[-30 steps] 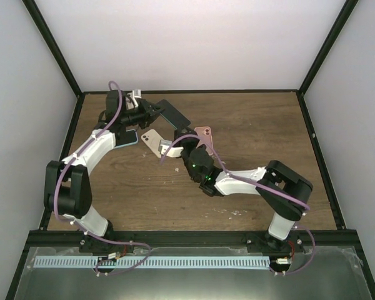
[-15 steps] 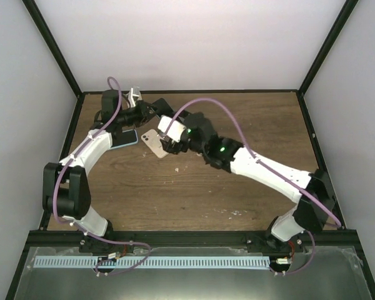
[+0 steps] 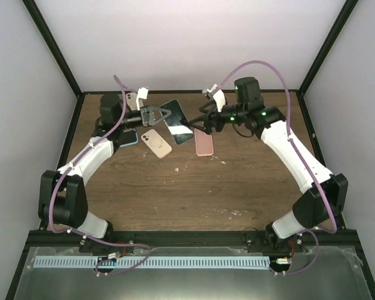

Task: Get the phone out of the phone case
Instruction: Place the phone at the center of the board.

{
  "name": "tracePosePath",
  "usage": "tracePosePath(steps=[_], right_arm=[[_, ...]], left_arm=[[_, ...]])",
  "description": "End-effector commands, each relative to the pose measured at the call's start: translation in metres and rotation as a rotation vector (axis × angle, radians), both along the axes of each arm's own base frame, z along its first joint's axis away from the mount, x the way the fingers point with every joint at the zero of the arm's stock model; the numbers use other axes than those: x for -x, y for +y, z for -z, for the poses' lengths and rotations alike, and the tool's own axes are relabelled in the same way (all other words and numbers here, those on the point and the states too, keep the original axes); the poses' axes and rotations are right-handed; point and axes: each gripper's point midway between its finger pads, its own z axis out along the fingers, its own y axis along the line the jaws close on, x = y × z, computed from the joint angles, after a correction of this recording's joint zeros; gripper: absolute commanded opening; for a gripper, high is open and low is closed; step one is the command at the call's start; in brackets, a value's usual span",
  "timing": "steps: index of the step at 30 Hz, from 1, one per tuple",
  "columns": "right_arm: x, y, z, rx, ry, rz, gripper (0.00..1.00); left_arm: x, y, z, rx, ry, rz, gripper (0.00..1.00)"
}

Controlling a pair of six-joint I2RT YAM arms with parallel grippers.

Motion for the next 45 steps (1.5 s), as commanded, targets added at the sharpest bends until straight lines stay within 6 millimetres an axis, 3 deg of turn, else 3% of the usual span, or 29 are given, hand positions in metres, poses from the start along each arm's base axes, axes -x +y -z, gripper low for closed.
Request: tracePosePath(steps=[1,7,12,21,24,26,29,32,35,38,41,45], right_arm=[[0.030,0.007,-0.022,-0.170,0.260,-0.166,0.80],[0.044,0.011,-0.016,-0.232,0.378,-0.227,0.67],[0.043,0.013,-0.009,-0.247,0.434,-0.232,0.36],[0.046,0.016,-0.006,-0.269,0.484,-0.263,0.02],[0.045,0.014,-0.006,-0.270,0.484,-0.254,0.01],[0.042,0.009,-0.005,-0.270,0.480,-0.237,0.01],[0.031,-0.005,0.001,-0.271,0.484,-0.186,0.01],[0.017,-0.025,0.015,-0.271,0.507,-0.122,0.01],[0.004,-0.047,0.036,-0.264,0.540,-0.052,0.01],[-0.012,-0.071,0.064,-0.233,0.573,0.041,0.01],[-0.030,-0.099,0.101,-0.169,0.623,0.172,0.01],[-0.050,-0.134,0.146,-0.099,0.702,0.304,0.01]], left_arm=[[0.043,-0.020,-0.050,0.040,-0.245,0.136,0.00],[0.057,-0.034,-0.057,0.048,-0.271,0.194,0.00],[0.059,-0.038,-0.062,0.061,-0.279,0.206,0.00],[0.054,-0.040,-0.057,0.051,-0.266,0.196,0.00],[0.048,-0.040,-0.051,0.024,-0.251,0.175,0.11],[0.039,-0.038,-0.042,-0.019,-0.225,0.133,0.26],[0.024,-0.029,-0.036,-0.061,-0.205,0.067,0.47],[0.013,-0.016,-0.033,-0.085,-0.197,0.014,0.61],[0.001,0.000,-0.024,-0.110,-0.159,-0.053,0.70],[-0.009,0.018,-0.015,-0.129,-0.116,-0.111,0.91],[-0.013,0.033,-0.009,-0.160,-0.107,-0.153,0.98],[-0.016,0.049,-0.004,-0.191,-0.093,-0.207,1.00]])
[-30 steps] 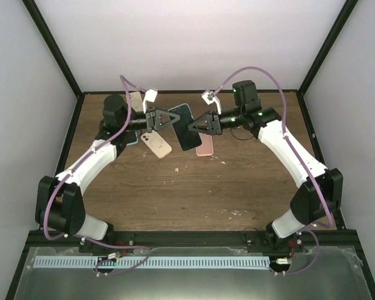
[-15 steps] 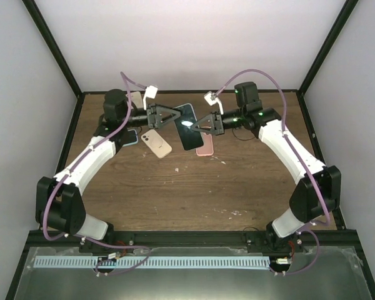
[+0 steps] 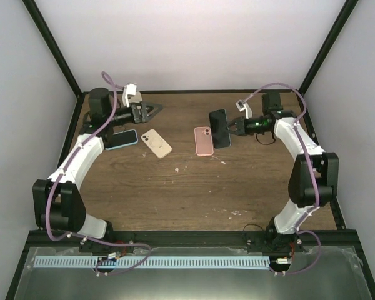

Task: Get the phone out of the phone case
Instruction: Place the phone at the center of the board.

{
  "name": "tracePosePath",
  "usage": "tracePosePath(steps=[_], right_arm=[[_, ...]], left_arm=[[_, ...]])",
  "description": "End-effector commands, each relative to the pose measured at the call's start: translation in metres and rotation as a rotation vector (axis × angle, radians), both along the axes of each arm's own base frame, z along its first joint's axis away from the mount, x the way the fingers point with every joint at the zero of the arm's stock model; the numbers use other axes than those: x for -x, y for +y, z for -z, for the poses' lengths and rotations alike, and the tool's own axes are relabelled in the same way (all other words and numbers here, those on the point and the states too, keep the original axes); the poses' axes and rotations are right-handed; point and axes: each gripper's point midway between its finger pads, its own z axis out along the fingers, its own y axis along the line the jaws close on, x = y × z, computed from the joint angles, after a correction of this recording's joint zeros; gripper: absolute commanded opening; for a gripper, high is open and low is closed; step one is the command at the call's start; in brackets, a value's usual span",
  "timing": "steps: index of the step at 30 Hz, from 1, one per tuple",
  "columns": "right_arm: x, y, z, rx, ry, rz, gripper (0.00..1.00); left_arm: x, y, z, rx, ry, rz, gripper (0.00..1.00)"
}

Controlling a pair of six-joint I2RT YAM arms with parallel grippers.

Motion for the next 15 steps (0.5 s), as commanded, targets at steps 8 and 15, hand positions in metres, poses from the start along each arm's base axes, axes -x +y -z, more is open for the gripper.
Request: tracePosePath(steps=[8,15], right_arm=[[-0.041,-0.062,0.095,0.117,0.204,0.136,0.01],[-0.061,-0.061,0.124,0.076,0.275,0.138,0.01]], left_arm=[[-0.011,0.039,0.012,-0.067,0.058,-0.195,1.00],[-0.021,0.052,0.024,-0.071,0.123,-0.269,1.00]])
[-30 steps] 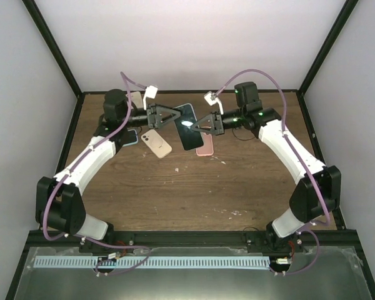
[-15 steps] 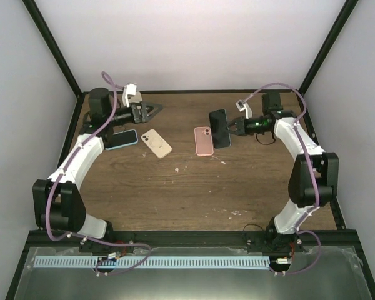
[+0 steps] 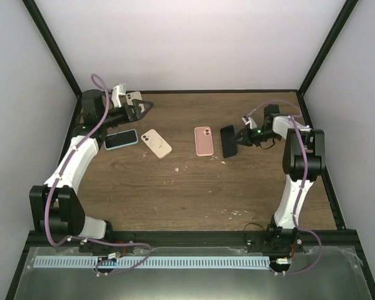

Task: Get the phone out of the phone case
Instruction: Place the phone at the center of the board.

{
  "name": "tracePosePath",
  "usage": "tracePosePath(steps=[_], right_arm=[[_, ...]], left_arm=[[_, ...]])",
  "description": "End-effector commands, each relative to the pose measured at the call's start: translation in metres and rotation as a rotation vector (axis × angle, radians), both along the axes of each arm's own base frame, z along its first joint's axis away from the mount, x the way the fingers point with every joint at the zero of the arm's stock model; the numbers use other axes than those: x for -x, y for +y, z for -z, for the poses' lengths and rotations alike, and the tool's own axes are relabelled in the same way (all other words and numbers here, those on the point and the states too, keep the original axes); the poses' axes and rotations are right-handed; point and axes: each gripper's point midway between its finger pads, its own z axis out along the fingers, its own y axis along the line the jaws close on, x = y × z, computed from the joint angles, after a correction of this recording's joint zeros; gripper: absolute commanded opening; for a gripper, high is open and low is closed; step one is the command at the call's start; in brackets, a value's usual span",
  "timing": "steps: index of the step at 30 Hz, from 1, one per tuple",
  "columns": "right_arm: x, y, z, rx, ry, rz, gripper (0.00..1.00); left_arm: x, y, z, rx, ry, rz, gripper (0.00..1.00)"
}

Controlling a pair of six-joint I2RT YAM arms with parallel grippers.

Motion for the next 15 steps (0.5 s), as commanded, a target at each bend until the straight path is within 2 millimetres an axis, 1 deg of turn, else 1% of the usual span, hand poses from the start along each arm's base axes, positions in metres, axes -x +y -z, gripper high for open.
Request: tracePosePath(steps=[1,7,11,15], right_arm=[[-0.026,0.004,-0.014,-0.063,-0.053,-0.005,0.01],[-0.038,0.011,0.000,-0.141,0.008,-0.002,0.01],[-0.039,0.018,0.010,-0.216,0.072,-0.015,0.01],[-0.040,0.022,0.019,-0.226,0.092,-0.020,0.01]], left_arm=[[-0.004,0.008,0.008,-0.014,0.037,-0.053,1.00],[0.000,0.008,0.005,-0.019,0.022,-0.049,1.00],[0.000,0.008,0.006,-0.024,0.018,-0.049,1.00],[-0.002,0.008,0.009,-0.014,0.029,-0.046,1.00]])
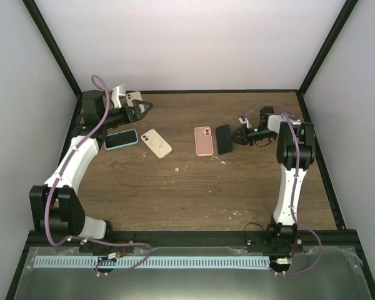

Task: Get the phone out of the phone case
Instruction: Place the phone at the center of the board.

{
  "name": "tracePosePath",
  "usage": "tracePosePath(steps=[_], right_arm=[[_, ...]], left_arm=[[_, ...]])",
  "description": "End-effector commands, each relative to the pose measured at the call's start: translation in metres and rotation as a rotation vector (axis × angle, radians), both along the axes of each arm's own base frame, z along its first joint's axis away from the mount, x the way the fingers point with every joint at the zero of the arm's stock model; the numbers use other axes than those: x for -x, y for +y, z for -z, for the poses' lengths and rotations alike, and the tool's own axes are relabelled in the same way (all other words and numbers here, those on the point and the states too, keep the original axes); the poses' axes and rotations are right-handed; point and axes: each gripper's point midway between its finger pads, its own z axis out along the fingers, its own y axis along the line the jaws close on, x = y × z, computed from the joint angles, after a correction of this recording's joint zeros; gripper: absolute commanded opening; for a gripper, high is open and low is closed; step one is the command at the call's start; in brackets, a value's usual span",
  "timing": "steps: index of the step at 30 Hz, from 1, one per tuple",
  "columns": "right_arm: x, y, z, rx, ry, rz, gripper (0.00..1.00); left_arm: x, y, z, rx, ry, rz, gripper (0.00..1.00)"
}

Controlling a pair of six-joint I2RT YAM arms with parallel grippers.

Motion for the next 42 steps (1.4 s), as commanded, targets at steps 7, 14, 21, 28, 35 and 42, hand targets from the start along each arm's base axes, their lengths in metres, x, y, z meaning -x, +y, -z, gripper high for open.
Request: tracePosePath(steps=[7,14,21,28,35,42], right_arm=[[-0.005,0.024,-0.009,-0.109,0.015,-0.027,0.01],[-0.004,0.042,-0.005,-0.121,0.025,-0.030,0.01],[0.002,0.062,-0.004,-0.110,0.027,-0.041,0.01],[0.008,0.065,0.001,-0.034,0.030,-0.009,0.19],[0.011,0.063,-0.010,0.068,-0.024,0.016,0.52],[0.027,0.062,-0.013,0.139,-0.038,0.006,0.80]], left_arm=[[-0.001,0.000,0.006,0.026,0.032,0.002,1.00],[-0.002,0.002,0.007,0.022,0.032,-0.016,0.99],[-0.002,0.004,0.011,0.013,0.031,-0.031,0.99],[-0.003,0.007,0.016,-0.001,0.034,-0.049,0.99],[-0.004,0.010,0.019,-0.026,0.030,-0.067,0.99],[-0.003,0.013,0.020,-0.049,0.019,-0.082,1.00]])
